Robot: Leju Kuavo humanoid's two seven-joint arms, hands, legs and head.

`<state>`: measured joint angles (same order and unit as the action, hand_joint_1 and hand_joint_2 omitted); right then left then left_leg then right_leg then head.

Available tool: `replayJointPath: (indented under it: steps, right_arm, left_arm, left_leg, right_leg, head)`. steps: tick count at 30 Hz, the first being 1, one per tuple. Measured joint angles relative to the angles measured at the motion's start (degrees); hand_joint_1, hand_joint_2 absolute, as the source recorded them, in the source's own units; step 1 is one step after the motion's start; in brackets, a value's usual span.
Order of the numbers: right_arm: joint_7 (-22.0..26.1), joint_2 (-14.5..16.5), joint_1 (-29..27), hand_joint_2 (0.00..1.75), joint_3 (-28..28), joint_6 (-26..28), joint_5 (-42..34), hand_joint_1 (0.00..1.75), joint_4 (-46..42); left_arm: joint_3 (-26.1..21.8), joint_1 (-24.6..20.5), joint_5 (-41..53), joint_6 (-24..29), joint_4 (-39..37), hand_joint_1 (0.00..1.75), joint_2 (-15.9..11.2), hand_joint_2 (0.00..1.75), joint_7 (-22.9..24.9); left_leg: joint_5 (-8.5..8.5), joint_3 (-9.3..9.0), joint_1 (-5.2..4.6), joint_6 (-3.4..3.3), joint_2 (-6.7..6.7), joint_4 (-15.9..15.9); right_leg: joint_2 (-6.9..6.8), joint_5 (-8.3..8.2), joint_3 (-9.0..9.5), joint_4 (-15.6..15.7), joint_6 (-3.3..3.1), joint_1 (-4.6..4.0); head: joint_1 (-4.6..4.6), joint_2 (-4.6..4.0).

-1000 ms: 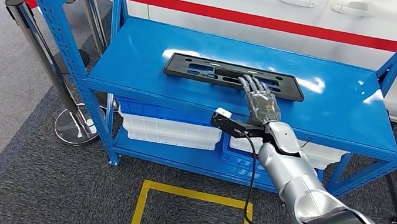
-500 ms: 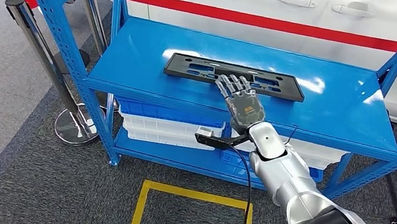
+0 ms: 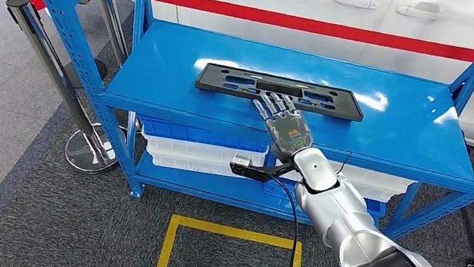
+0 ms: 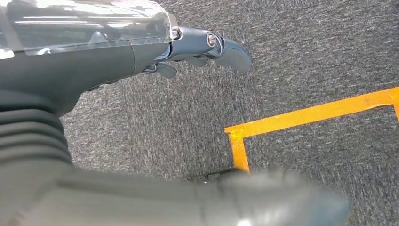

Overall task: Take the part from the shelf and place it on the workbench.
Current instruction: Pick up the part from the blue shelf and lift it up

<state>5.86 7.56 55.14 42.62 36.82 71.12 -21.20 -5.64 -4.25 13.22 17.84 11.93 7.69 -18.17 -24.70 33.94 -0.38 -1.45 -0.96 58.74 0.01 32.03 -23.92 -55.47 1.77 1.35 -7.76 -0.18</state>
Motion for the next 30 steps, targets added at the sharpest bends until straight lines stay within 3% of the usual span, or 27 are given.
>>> replayJointPath:
  steps: [3, 8, 11, 13, 14, 15, 17, 18, 19, 20, 21, 22, 23, 24, 26, 28, 30]
  right_arm:
    - [0.16, 0.01, -0.07, 1.75, 0.00, -0.16, -0.02, 0.00, 0.00]
    - [0.31, 0.02, -0.12, 1.75, 0.00, -0.42, -0.06, 0.00, 0.00]
    - [0.33, 0.22, -0.04, 1.75, 0.00, -0.77, -0.08, 0.00, -0.07]
    - [0.33, 0.51, 0.09, 1.75, 0.00, -0.90, -0.10, 0.00, -0.48]
    - [0.33, 0.65, 0.22, 1.75, 0.01, -0.92, -0.11, 0.00, -0.67]
    - [0.34, 0.73, 0.26, 1.75, 0.02, -0.93, -0.13, 0.00, -0.81]
    - [0.35, 0.72, -0.03, 1.75, 0.06, -1.05, -0.15, 0.00, -0.75]
    - [0.35, 0.64, -0.39, 1.75, 0.08, -1.10, -0.15, 0.00, -0.72]
    - [0.35, 0.52, -0.78, 1.75, 0.09, -1.14, -0.15, 0.00, -0.67]
    - [0.35, 0.42, -1.03, 1.75, 0.11, -1.13, -0.15, 0.00, -0.64]
    - [0.35, 0.31, -1.18, 1.75, 0.12, -1.11, -0.17, 0.00, -0.61]
    - [0.35, 0.10, -1.33, 1.75, 0.13, -1.10, -0.19, 0.00, -0.54]
    - [0.37, -0.07, -1.50, 1.75, 0.15, -1.10, -0.23, 0.00, -0.45]
    - [0.45, -0.21, -1.75, 1.75, 0.17, -1.17, -0.26, 0.00, -0.34]
    - [0.66, -0.33, -2.09, 1.75, 0.24, -1.30, -0.39, 0.00, -0.19]
    - [0.75, -0.27, -1.83, 1.75, 0.26, -1.38, -0.53, 0.00, -0.24]
    - [0.74, -0.23, -1.78, 1.75, 0.26, -1.46, -0.58, 0.00, -0.26]
  left_arm:
    - [-0.15, 0.00, -0.21, -0.31, 0.00, 0.00, 0.01, 0.00, -0.41]
    - [-0.28, 0.00, 0.15, -0.39, -0.01, 0.00, 0.03, 0.00, -0.80]
    - [-0.28, -0.08, 0.45, -0.87, -0.02, 0.00, 0.03, 0.00, 0.29]
    - [-0.24, 0.01, 1.03, -1.32, 0.01, 0.00, 0.05, 0.00, 0.57]
    - [-0.21, 0.02, 1.26, -1.43, 0.02, 0.00, 0.07, 0.00, 0.61]
    - [-0.18, 0.03, 1.43, -1.49, 0.03, 0.00, 0.08, 0.00, 0.66]
    - [-0.13, -0.10, 1.56, -1.52, 0.02, 0.00, 0.08, 0.00, 0.74]
    - [-0.12, -0.04, 1.57, -1.54, 0.02, 0.00, 0.09, 0.00, 0.78]
    - [-0.11, 0.11, 1.57, -1.56, 0.02, 0.00, 0.09, 0.00, 0.85]
    - [-0.10, 0.31, 1.57, -1.58, 0.01, 0.00, 0.09, 0.00, 0.93]
    - [-0.10, 0.50, 1.55, -1.62, 0.01, 0.00, 0.10, 0.00, 1.02]
    - [-0.11, 0.72, 1.48, -1.66, -0.04, 0.00, 0.12, 0.00, 1.12]
    - [-0.11, 0.74, 1.39, -1.72, -0.14, 0.00, 0.16, 0.00, 1.21]
    - [-0.12, 0.72, 1.28, -1.80, -0.26, 0.00, 0.20, 0.00, 1.33]
    - [-0.13, 0.42, 1.16, -1.97, -0.46, 0.00, 0.32, 0.00, 1.53]
    - [-0.13, 0.24, 1.18, -2.08, -0.46, 0.00, 0.37, 0.00, 1.67]
    - [-0.13, 0.06, 1.20, -2.13, -0.47, 0.00, 0.36, 0.00, 1.73]
  left_leg:
    - [0.00, 0.00, 0.00, 0.00, 0.00, 0.00]
    - [0.00, 0.00, 0.00, 0.00, 0.00, 0.00]
    - [-0.80, -0.02, -0.38, -0.48, 0.06, -0.13]
    - [-1.09, -1.45, -0.01, -1.05, 0.06, -1.81]
    - [-0.98, -2.43, 0.16, -1.26, 0.08, -2.70]
    - [-0.93, -3.36, 0.32, -1.45, 0.10, -3.37]
    - [-1.66, -4.55, 0.15, -1.63, 0.11, -3.61]
    - [-2.24, -5.18, 0.12, -1.61, -0.02, -3.61]
    - [-2.93, -6.01, 0.10, -1.53, -0.21, -3.61]
    - [-3.68, -6.99, 0.09, -1.37, -0.41, -3.59]
    - [-4.57, -8.15, 0.08, -1.13, -0.54, -3.58]
    - [-5.45, -9.15, 0.09, -0.84, -0.63, -3.66]
    - [-6.21, -9.94, 0.06, -0.44, -0.67, -3.61]
    - [-6.77, -10.40, 0.12, -0.06, -0.67, -3.64]
    - [-7.22, -10.86, 0.30, 0.61, -0.65, -3.95]
    - [-7.83, -11.42, 0.36, 1.14, -0.38, -4.17]
    - [-9.71, -9.77, 0.40, 1.64, 0.14, 0.00]
  right_leg:
    - [0.00, 0.00, 0.00, 0.00, 0.00, 0.00]
    - [0.00, 0.00, 0.00, 0.00, 0.00, 0.00]
    - [-0.01, 0.13, 0.16, 0.84, 0.47, 0.30]
    - [-0.01, 0.29, 0.59, 0.73, 0.82, 0.32]
    - [0.01, 0.67, -0.16, -1.01, 0.80, 0.22]
    - [0.03, 1.38, -2.07, -4.28, 0.72, 0.13]
    - [0.05, 3.05, -8.97, -13.38, 0.51, 0.00]
    - [0.04, 2.81, -12.34, -16.67, 0.44, -0.02]
    - [0.03, 1.14, -14.87, -17.82, 0.34, -0.02]
    - [0.03, -1.98, -16.12, -16.32, 0.18, -0.04]
    - [0.03, -6.28, -16.43, -12.60, -0.08, -0.11]
    - [0.06, -9.87, -16.24, -9.00, -0.40, -0.29]
    - [0.08, -12.37, -15.83, -5.95, -0.70, -0.51]
    - [0.11, -13.32, -15.46, -4.15, -1.07, -0.80]
    - [0.14, -12.30, -15.13, -3.76, -1.86, -1.30]
    - [0.27, -10.88, -13.75, -2.60, -2.56, -1.04]
    - [0.42, -9.58, -11.34, -0.58, -2.80, -0.43]
  head:
    - [0.00, 0.00]
    - [0.00, 0.00]
    - [0.00, 0.01]
    - [0.01, 0.00]
    - [0.01, 0.00]
    - [0.02, 0.00]
    - [0.01, 0.00]
    - [0.01, 0.00]
    - [0.01, -0.01]
    - [0.03, -0.01]
    - [0.03, -0.01]
    - [0.02, -0.02]
    - [0.00, -0.01]
    - [-0.01, -0.01]
    - [0.01, -0.01]
    - [0.01, 0.00]
    - [-0.12, 0.00]
